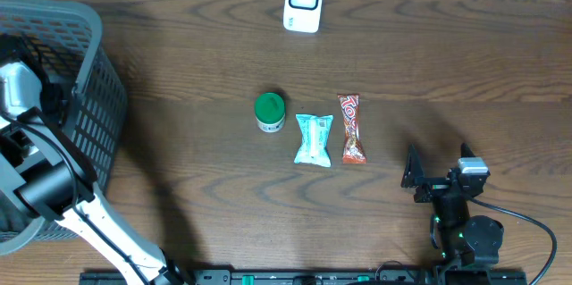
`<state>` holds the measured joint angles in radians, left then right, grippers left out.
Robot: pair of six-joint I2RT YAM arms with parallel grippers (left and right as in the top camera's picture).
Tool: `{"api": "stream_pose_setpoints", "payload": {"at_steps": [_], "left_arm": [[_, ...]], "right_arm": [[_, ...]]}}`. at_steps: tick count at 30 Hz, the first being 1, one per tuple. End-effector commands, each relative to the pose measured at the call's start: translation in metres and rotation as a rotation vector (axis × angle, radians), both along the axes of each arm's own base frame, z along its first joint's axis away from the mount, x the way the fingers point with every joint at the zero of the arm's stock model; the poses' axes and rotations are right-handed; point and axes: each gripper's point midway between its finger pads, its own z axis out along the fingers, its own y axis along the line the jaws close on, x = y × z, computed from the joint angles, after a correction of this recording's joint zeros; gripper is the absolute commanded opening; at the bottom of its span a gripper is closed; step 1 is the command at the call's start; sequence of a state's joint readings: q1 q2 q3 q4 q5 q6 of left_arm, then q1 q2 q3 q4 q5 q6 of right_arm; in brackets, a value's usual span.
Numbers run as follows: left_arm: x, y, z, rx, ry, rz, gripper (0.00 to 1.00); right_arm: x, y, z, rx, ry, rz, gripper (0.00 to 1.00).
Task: Scan the item barcode
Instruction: 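Move the left gripper into the basket and grasp the orange Kleenex pack, then lift the Kleenex pack out and place it left of the jar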
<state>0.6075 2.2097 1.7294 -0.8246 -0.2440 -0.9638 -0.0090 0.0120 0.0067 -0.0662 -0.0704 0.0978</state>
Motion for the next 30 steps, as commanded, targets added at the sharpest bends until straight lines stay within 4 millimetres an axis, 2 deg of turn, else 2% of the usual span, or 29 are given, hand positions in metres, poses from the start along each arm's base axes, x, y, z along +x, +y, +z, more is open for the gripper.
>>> {"api": "stream_pose_setpoints", "payload": {"at_steps": [1, 3, 7, 11, 13, 16, 17, 18, 21, 24, 27, 30], "left_arm": [[0.002, 0.0, 0.047, 0.04, -0.039, -0.084, 0.53], [0.001, -0.001, 0.074, 0.07, -0.068, -0.11, 0.52], [-0.006, -0.006, 0.142, 0.156, -0.158, -0.146, 0.53], [-0.027, -0.022, 0.22, 0.257, -0.28, -0.153, 0.53], [-0.035, -0.04, 0.256, 0.293, -0.353, -0.184, 0.53], [-0.043, -0.079, 0.303, 0.331, -0.467, -0.276, 0.53], [-0.044, -0.093, 0.316, 0.341, -0.502, -0.306, 0.52], [-0.044, -0.12, 0.335, 0.355, -0.556, -0.37, 0.52], [-0.033, -0.18, 0.355, 0.339, -0.639, -0.533, 0.52], [-0.019, -0.238, 0.357, 0.288, -0.678, -0.698, 0.53], [-0.003, -0.304, 0.346, 0.212, -0.679, -0.884, 0.53], [0.009, -0.367, 0.324, 0.139, -0.64, -1.052, 0.53]], "right_arm": [[0.0, 0.0, 0.0, -0.009, -0.001, 0.002, 0.99], [0.0, 0.001, 0.0, -0.009, -0.001, 0.003, 0.99], [0.0, 0.001, 0.0, -0.008, -0.001, 0.003, 0.99], [0.0, 0.001, 0.0, -0.009, -0.001, 0.003, 0.99], [0.0, 0.001, 0.0, -0.009, -0.001, 0.003, 0.99], [0.0, 0.001, 0.0, -0.008, -0.001, 0.003, 1.0], [0.0, 0.001, 0.0, -0.009, -0.001, 0.003, 0.99], [0.0, 0.0, 0.0, -0.008, -0.001, 0.002, 0.99], [0.0, 0.001, 0.0, -0.008, -0.001, 0.003, 0.99], [0.0, 0.001, 0.0, -0.008, -0.001, 0.003, 0.99], [0.0, 0.0, 0.0, -0.008, -0.001, 0.002, 0.99], [0.0, 0.001, 0.0, -0.009, -0.001, 0.003, 0.99]]}}
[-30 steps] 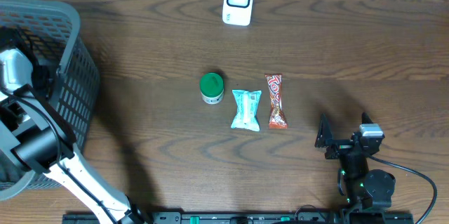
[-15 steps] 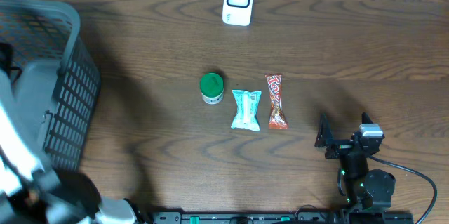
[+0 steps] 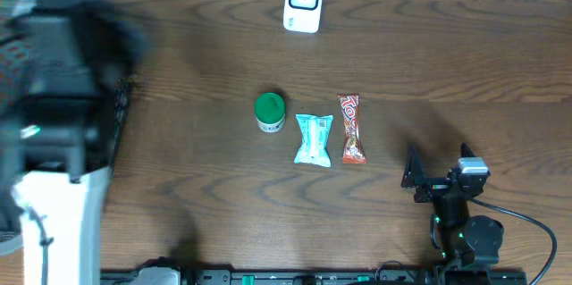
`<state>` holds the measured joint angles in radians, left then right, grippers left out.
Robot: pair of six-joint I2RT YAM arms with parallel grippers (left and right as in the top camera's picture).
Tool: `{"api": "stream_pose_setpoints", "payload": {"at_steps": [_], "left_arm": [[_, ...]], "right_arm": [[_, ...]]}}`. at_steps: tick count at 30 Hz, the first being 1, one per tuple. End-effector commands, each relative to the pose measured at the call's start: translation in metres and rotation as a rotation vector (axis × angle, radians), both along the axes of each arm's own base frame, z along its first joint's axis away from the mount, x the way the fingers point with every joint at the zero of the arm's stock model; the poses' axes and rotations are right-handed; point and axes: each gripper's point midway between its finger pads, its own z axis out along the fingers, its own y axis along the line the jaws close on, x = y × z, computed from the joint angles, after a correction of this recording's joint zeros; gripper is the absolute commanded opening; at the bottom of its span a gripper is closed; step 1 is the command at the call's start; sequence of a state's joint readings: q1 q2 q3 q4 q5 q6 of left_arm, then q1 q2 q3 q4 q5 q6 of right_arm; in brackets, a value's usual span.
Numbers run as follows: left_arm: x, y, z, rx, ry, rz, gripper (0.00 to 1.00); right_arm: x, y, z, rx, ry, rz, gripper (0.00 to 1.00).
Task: Scan the item barcode
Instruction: 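Lift the Kleenex pack out and place it left of the jar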
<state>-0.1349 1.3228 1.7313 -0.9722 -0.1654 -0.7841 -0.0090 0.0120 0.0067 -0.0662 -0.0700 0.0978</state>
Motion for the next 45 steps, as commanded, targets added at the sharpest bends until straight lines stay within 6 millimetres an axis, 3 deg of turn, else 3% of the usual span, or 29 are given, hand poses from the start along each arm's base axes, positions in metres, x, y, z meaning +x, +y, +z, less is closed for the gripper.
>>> {"api": "stream_pose_setpoints", "payload": {"at_steps": [1, 6, 8, 9, 12, 17, 25, 27, 31, 39, 45], "left_arm": [[0.017, -0.074, -0.031, 0.035, 0.088, -0.198, 0.53], [0.035, -0.159, -0.09, 0.083, 0.207, -0.375, 0.53], [0.04, -0.192, -0.131, 0.122, 0.292, -0.435, 0.53], [0.042, -0.203, -0.155, 0.161, 0.345, -0.47, 0.53], [0.041, -0.207, -0.18, 0.2, 0.414, -0.49, 0.53], [0.035, -0.191, -0.19, 0.284, 0.471, -0.464, 0.53], [0.018, -0.114, -0.19, 0.579, 0.601, -0.272, 0.53], [0.016, -0.09, -0.194, 0.6, 0.628, -0.182, 0.53], [0.006, -0.065, -0.215, 0.538, 0.695, -0.069, 0.53], [-0.027, -0.05, -0.273, 0.453, 0.853, -0.039, 0.53], [-0.042, -0.062, -0.311, 0.367, 0.893, -0.082, 0.53]], "right_arm": [[0.0, 0.001, 0.0, -0.008, -0.001, 0.003, 0.99], [0.0, 0.001, 0.0, -0.009, -0.001, 0.003, 0.99], [0.0, 0.001, 0.0, -0.009, -0.001, 0.003, 0.99], [0.0, 0.001, 0.0, -0.009, -0.001, 0.003, 0.99], [0.0, 0.001, 0.0, -0.008, -0.001, 0.003, 0.99], [0.0, 0.001, 0.0, -0.008, -0.001, 0.003, 0.99], [0.0, 0.001, 0.0, -0.009, -0.001, 0.003, 0.99], [0.0, 0.001, 0.0, -0.009, -0.001, 0.003, 0.99], [0.0, 0.001, 0.0, -0.008, -0.001, 0.003, 0.99], [0.0, 0.001, 0.0, -0.008, -0.001, 0.003, 0.99], [0.0, 0.001, 0.0, -0.009, -0.001, 0.003, 0.99]]}}
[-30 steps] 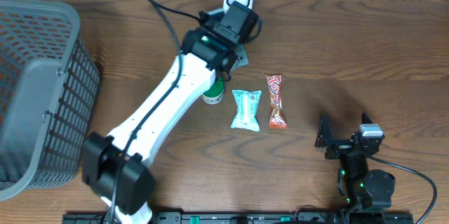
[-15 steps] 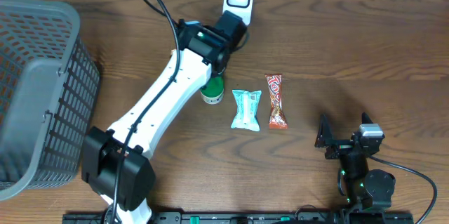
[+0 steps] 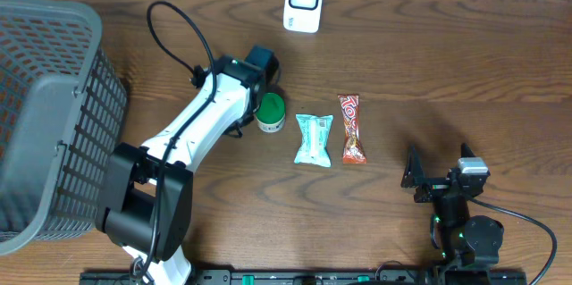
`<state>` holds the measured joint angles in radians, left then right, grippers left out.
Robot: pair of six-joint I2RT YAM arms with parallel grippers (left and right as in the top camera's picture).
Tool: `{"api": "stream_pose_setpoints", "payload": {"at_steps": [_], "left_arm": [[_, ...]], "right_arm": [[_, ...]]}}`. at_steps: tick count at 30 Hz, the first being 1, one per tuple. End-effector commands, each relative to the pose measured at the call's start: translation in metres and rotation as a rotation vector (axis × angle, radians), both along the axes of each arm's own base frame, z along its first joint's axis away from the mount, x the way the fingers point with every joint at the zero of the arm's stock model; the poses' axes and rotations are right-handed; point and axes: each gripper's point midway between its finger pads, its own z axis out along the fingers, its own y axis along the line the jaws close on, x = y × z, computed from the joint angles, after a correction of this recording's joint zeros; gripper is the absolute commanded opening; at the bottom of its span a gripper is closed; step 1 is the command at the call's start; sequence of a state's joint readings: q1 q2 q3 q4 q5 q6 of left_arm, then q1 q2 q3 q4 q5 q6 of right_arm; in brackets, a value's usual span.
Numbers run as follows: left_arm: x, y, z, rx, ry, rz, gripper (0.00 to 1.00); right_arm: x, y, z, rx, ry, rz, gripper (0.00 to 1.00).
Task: Scan the item barcode
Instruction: 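Lift the Kleenex pack out and place it left of the jar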
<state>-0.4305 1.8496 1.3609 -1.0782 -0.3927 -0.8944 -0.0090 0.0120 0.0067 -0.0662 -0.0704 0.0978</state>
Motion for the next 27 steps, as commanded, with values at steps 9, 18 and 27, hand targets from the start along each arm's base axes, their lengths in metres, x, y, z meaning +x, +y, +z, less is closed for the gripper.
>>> {"api": "stream_pose_setpoints", "payload": {"at_steps": [9, 18, 27], "left_arm": [[-0.001, -0.041, -0.046, -0.266, -0.047, 0.047, 0.53], [0.005, -0.044, -0.049, -0.295, -0.118, 0.17, 0.53], [0.002, -0.042, -0.059, -0.292, -0.125, 0.274, 0.61]], "right_arm": [[0.0, 0.001, 0.0, -0.009, -0.001, 0.003, 0.99], [0.0, 0.001, 0.0, -0.009, -0.001, 0.003, 0.99], [0.0, 0.001, 0.0, -0.008, -0.001, 0.003, 0.99]]}}
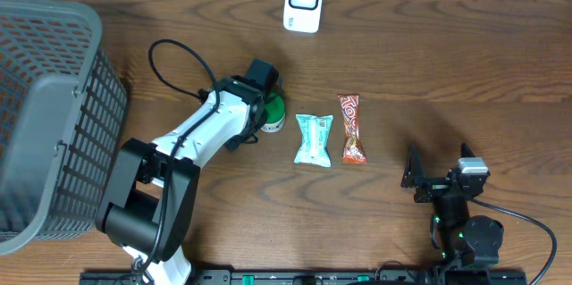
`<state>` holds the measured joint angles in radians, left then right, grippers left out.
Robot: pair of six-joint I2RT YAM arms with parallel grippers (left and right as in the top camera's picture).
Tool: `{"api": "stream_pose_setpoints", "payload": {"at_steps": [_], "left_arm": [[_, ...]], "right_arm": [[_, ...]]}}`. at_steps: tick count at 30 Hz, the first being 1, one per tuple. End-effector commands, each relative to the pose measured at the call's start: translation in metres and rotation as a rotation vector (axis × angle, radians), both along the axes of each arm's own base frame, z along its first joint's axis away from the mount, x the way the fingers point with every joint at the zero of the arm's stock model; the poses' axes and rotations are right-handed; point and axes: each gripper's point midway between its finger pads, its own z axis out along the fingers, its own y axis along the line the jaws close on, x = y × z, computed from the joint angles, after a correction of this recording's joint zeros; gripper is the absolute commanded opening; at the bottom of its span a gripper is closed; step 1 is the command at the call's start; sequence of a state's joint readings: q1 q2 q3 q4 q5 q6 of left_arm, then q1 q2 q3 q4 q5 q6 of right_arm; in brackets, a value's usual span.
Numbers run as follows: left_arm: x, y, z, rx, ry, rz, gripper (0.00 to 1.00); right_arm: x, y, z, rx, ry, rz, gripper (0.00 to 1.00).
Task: Scan the item barcode
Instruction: 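Lift the Kleenex pack out and place it left of the jar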
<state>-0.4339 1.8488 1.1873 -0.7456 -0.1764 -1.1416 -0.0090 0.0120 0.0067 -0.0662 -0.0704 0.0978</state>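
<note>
A white barcode scanner (304, 1) stands at the far edge of the table. Three items lie in a row mid-table: a green-lidded jar (276, 112), a teal packet (314, 138) and a red candy bar (351, 129). My left gripper (264, 97) is down over the jar's left side and covers most of the lid. Its fingers are hidden under the wrist, so its hold on the jar does not show. My right gripper (411, 174) rests at the near right, open and holding nothing, well away from the items.
A large grey mesh basket (54, 115) fills the left end of the table. The left arm's white links and black cable stretch from the near edge up to the jar. The right arm's base sits at the near right edge.
My left gripper has shifted slightly toward the near right and now covers more of the green lid. The jar, the packet, the candy bar and the right arm have not moved.
My left arm was first over the basket at the far left. Then it was raised close to the camera and blurred. After that it reached out to the green-lidded jar, and now its gripper sits over the jar. The right arm stayed still throughout.
</note>
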Motion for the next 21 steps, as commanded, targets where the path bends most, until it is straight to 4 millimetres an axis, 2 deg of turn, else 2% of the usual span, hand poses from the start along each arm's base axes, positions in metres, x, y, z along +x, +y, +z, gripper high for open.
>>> {"api": "stream_pose_setpoints", "payload": {"at_steps": [1, 7, 8, 10, 13, 14, 16, 17, 18, 21], "left_arm": [[-0.004, 0.0, -0.007, 0.001, 0.013, 0.041, 0.61], [-0.009, -0.006, -0.01, -0.037, 0.036, 0.075, 0.61], [-0.009, -0.006, -0.008, -0.04, 0.03, 0.083, 0.65], [-0.004, -0.004, 0.0, -0.038, 0.001, 0.088, 0.79], [0.009, 0.001, 0.028, -0.05, -0.085, 0.09, 0.9], [0.013, 0.002, 0.039, -0.06, -0.115, 0.078, 0.99], [0.02, 0.005, 0.064, -0.077, -0.181, 0.059, 0.98], [0.021, 0.009, 0.082, -0.078, -0.228, 0.054, 0.98], [0.021, 0.018, 0.11, -0.062, -0.31, 0.065, 0.98], [0.02, 0.036, 0.158, -0.03, -0.465, 0.097, 0.98]], "right_arm": [[0.0, 0.0, 0.0, -0.008, -0.001, 0.002, 0.99], [0.0, 0.0, 0.0, -0.009, -0.001, 0.002, 0.99], [0.0, 0.0, 0.0, -0.009, -0.001, 0.002, 0.99], [0.0, 0.0, 0.0, -0.009, -0.001, 0.002, 0.99], [0.0, 0.0, 0.0, -0.008, -0.001, 0.002, 0.99], [0.0, 0.001, 0.0, -0.008, -0.001, 0.003, 0.99], [0.0, 0.001, 0.0, -0.009, -0.001, 0.003, 0.99], [0.0, 0.001, 0.0, -0.009, -0.001, 0.003, 0.99], [0.0, 0.0, 0.0, -0.009, -0.001, 0.002, 0.99], [0.0, 0.0, 0.0, -0.009, -0.001, 0.002, 0.99]]}}
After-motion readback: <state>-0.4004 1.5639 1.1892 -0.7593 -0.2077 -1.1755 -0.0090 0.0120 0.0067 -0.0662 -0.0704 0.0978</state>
